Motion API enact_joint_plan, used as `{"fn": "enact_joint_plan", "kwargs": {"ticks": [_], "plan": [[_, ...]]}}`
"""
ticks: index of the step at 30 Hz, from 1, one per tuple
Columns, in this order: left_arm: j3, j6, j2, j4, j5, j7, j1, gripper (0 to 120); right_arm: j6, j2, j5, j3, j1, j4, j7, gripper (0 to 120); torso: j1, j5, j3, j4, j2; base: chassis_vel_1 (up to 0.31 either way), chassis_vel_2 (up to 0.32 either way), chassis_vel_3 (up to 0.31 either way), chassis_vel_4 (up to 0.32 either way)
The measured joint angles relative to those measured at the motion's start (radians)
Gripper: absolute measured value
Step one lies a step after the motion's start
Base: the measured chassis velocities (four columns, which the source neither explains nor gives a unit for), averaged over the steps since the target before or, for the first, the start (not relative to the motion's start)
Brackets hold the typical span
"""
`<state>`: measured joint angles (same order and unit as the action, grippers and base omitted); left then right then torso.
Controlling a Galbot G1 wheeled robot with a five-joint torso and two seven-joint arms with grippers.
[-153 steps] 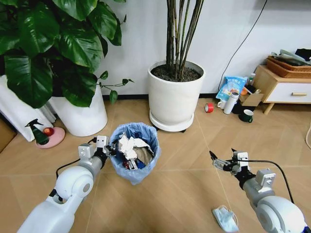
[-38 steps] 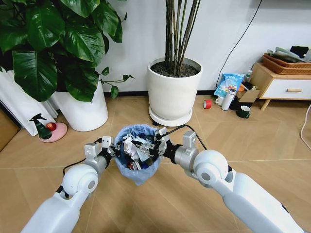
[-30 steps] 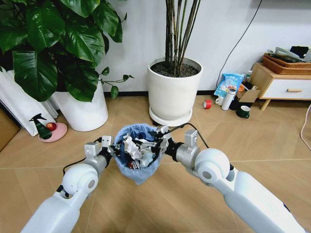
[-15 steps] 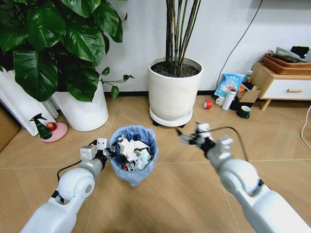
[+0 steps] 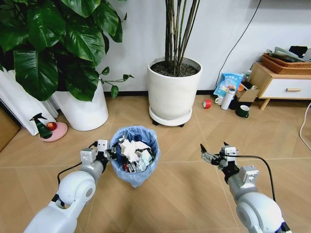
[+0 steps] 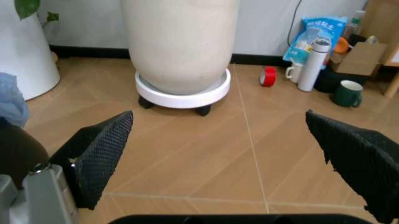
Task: Pick up the trash bin and place the garbage on the floor into it.
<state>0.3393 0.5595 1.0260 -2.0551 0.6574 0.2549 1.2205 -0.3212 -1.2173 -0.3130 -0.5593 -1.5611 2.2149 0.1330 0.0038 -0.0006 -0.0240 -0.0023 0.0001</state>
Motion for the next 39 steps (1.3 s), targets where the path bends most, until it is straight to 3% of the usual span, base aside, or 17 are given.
{"fn": "enact_joint_plan", "kwargs": {"ticks": [24,39], "plan": [[0.022,-0.002,-0.005,-0.041,0.004,0.009,0.047,0,0.030,-0.033,0.067,0.005,-0.055,0.019,0.000,100,0.000,-0.0001,0.000,-0.0001,0.000,0.176,-0.173,-0.180,0.172],[0.026,-0.004,-0.009,-0.040,0.013,0.010,0.039,0,0.047,-0.041,0.086,0.017,-0.075,0.023,0.000,100,0.000,-0.0001,0.000,0.0001,0.000,0.308,-0.049,-0.315,0.065]]}}
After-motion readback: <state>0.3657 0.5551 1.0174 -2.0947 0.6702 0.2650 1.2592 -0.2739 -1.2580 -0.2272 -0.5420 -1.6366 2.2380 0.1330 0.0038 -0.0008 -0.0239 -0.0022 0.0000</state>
